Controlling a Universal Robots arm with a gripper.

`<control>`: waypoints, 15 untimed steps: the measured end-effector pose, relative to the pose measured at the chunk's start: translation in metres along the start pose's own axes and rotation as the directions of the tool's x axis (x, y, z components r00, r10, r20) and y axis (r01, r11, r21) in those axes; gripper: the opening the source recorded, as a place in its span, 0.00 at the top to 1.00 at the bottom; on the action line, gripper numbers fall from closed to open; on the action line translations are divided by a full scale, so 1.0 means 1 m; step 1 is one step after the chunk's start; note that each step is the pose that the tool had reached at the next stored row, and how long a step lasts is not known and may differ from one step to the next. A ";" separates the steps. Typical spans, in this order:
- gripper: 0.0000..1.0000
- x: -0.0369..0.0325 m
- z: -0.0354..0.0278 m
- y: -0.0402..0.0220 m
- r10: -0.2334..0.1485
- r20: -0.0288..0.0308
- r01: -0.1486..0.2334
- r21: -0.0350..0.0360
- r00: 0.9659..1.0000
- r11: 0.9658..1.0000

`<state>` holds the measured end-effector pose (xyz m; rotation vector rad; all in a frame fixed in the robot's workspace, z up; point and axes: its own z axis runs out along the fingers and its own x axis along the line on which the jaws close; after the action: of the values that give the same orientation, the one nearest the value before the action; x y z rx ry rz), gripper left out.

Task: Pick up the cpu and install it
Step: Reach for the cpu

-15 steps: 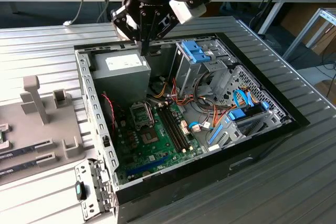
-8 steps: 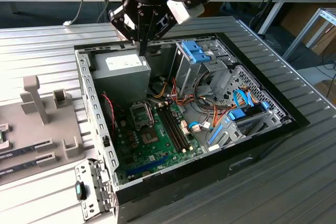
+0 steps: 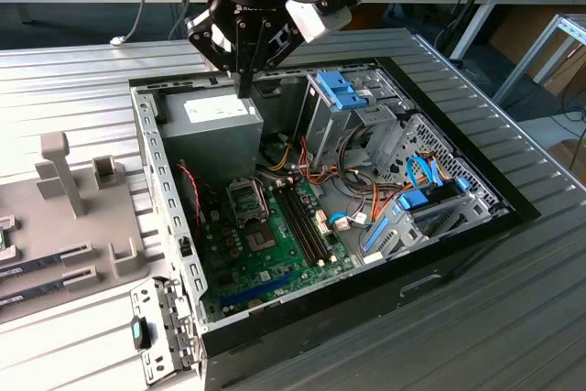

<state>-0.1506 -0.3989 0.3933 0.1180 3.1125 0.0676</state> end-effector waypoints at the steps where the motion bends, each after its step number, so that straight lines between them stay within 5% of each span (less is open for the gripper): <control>1: 0.89 0.0005 0.0000 -0.0001 0.000 0.000 0.000 0.000 1.000 1.000; 15: 0.89 0.0087 -0.0002 -0.0007 0.000 0.000 0.000 0.000 1.000 1.000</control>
<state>-0.1594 -0.3989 0.3933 0.1179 3.1125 0.0677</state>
